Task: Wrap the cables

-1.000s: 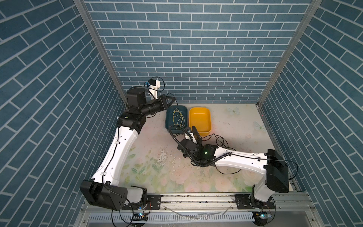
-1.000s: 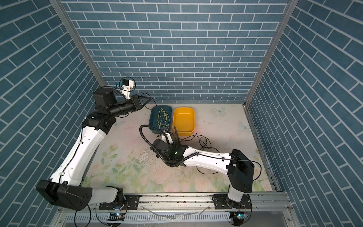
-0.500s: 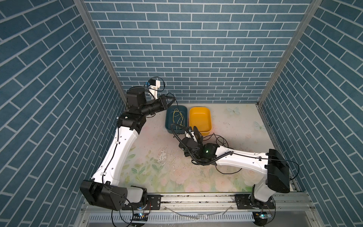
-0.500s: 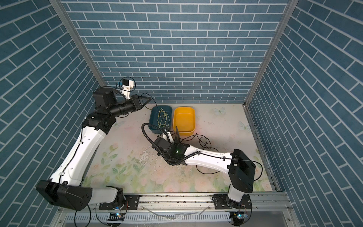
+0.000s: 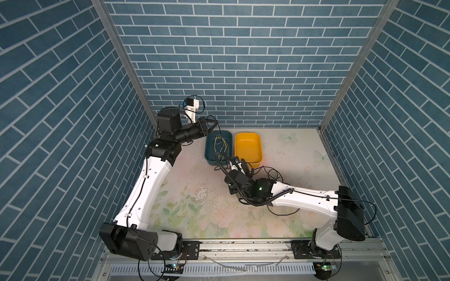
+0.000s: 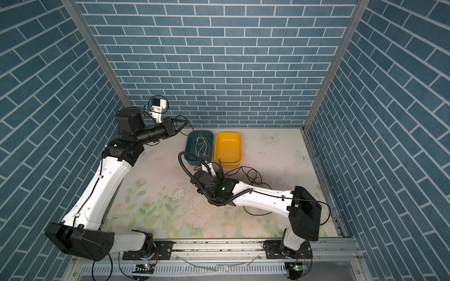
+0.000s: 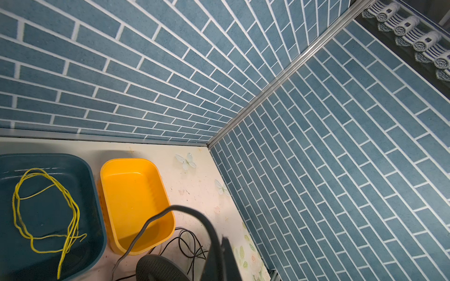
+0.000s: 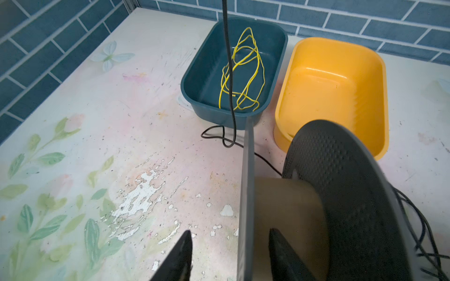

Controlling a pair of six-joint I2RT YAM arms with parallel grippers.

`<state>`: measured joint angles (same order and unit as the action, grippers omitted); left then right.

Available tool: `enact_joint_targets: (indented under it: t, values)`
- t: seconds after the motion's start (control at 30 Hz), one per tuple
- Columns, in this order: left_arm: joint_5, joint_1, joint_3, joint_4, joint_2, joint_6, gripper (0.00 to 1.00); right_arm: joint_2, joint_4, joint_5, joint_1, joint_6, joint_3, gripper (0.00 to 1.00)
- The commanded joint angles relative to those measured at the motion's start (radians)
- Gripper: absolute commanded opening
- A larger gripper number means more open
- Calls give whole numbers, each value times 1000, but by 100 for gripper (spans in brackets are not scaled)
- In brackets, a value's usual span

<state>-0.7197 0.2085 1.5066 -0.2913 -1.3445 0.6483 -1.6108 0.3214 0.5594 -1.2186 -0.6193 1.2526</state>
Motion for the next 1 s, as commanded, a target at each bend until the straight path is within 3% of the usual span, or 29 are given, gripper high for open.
enact_joint_targets:
  t: [0.0, 0.37, 0.5, 0.6, 0.7, 0.97]
  values:
    - [-9, 5, 3, 27, 13, -2, 0, 31, -13, -13, 7, 32, -21, 51]
    - [-5, 9, -9, 37, 11, -1, 0, 29, 45, -48, 9, 4, -18, 50]
    - [-5, 10, -14, 42, 10, 2, 0, 29, 59, -62, 8, 0, -15, 38]
    - [-4, 10, -16, 43, 12, 1, 0, 29, 68, -59, 8, -2, -15, 36]
    - [-4, 10, -17, 44, 13, 1, 0, 29, 70, -60, 8, -2, -12, 36]
    - [-4, 11, -16, 44, 12, 1, 0, 41, 70, -69, 8, 15, -2, 49]
